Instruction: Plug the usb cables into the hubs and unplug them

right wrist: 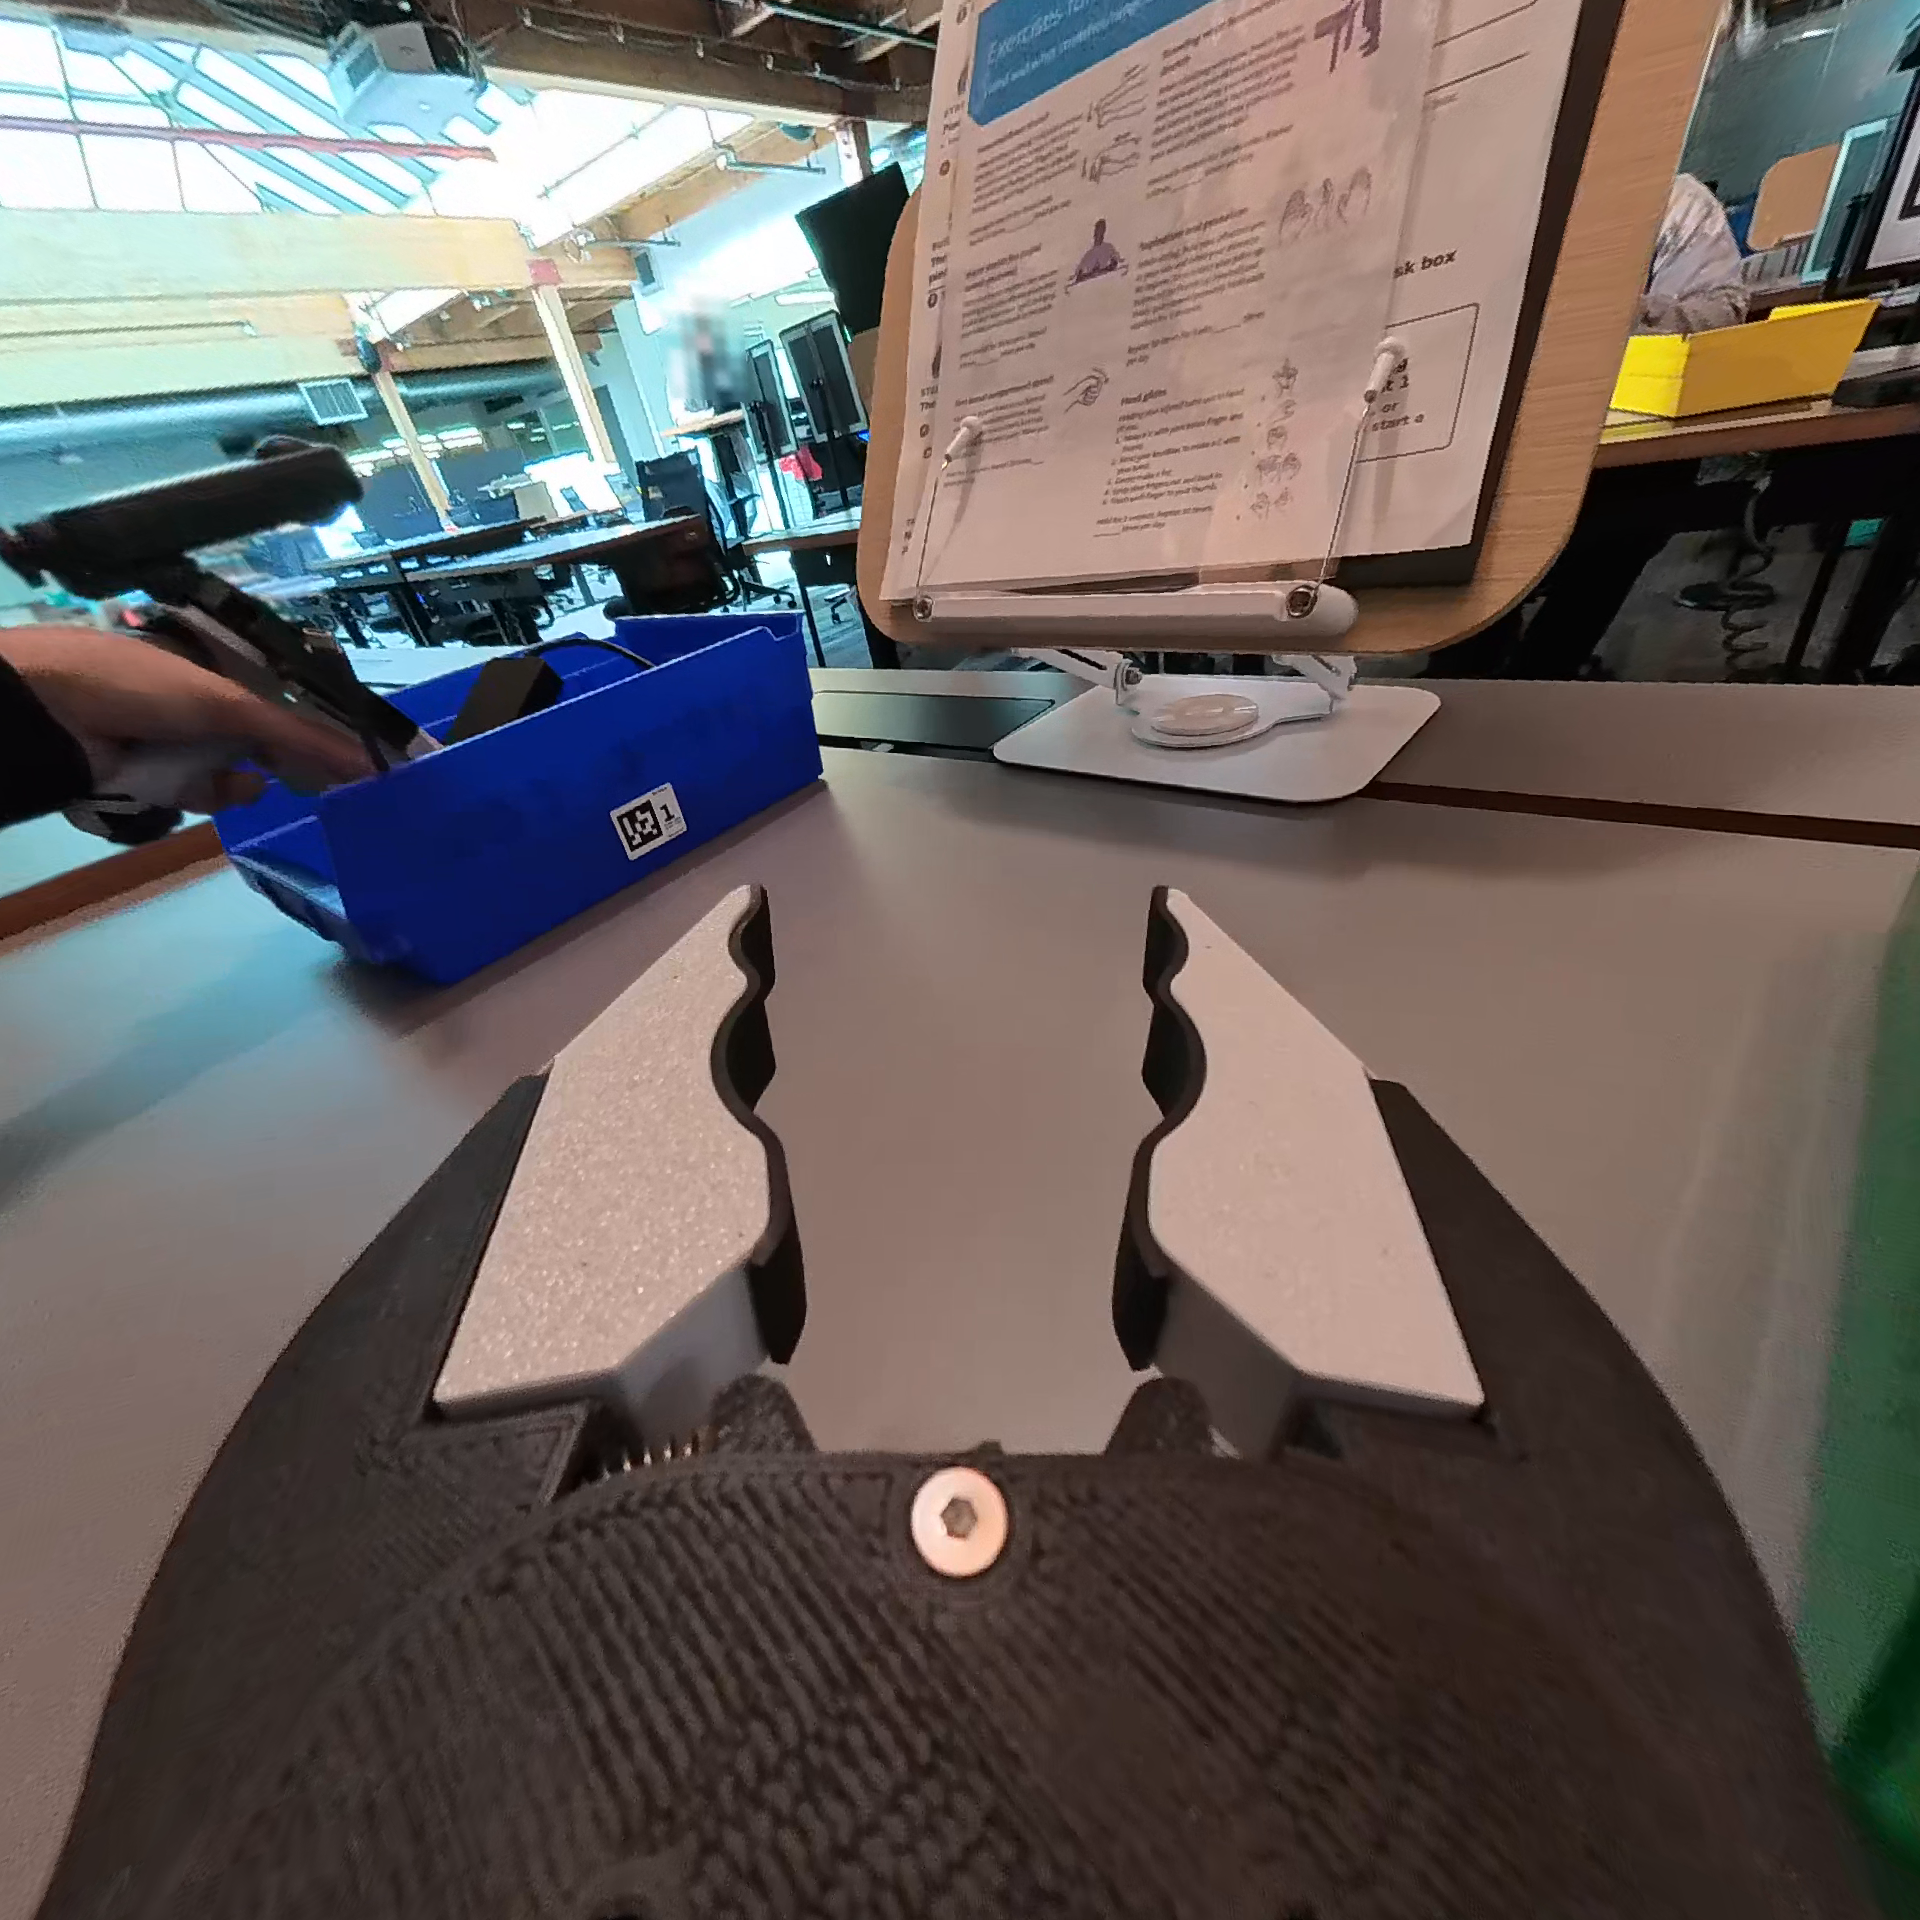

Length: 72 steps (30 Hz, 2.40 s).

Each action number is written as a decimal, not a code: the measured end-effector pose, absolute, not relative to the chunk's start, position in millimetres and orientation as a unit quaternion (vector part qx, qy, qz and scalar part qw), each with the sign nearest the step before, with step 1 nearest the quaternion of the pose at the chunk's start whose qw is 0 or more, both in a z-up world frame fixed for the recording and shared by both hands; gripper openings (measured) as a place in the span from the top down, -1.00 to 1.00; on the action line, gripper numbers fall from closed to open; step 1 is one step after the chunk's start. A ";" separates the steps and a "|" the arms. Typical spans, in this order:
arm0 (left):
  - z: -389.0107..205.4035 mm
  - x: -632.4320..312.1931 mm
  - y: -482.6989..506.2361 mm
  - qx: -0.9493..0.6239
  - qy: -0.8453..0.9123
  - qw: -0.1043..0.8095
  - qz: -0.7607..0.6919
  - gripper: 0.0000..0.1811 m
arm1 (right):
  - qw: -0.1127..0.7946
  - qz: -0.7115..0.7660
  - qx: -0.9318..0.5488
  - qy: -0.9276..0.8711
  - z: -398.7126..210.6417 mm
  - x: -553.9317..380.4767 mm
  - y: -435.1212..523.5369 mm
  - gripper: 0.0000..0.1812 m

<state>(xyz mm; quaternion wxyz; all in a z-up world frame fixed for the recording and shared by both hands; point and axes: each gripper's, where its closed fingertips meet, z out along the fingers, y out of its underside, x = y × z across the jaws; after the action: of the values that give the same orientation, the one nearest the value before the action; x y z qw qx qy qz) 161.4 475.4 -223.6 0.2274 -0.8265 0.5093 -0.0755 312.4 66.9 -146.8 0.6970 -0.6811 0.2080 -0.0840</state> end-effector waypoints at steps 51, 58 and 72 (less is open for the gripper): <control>-38.9 212.5 135.9 -0.205 0.655 0.219 -0.694 0.30 | 0.859 -0.006 -0.507 0.073 -42.2 263.9 24.1 0.02; -93.3 195.3 90.6 -0.083 0.685 0.126 -0.713 0.30 | 0.742 0.033 -0.665 -0.077 -52.6 212.2 70.0 0.08; -131.2 220.5 101.1 -0.137 0.717 0.205 -0.653 0.31 | 0.594 0.051 -0.757 -0.267 -80.8 189.9 154.7 0.42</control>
<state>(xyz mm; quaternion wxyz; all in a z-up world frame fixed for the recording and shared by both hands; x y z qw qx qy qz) 220.5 101.1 -131.2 0.2046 -0.1367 0.7166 -0.6526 189.9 154.7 -80.8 0.5938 -0.7571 -0.2673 0.0513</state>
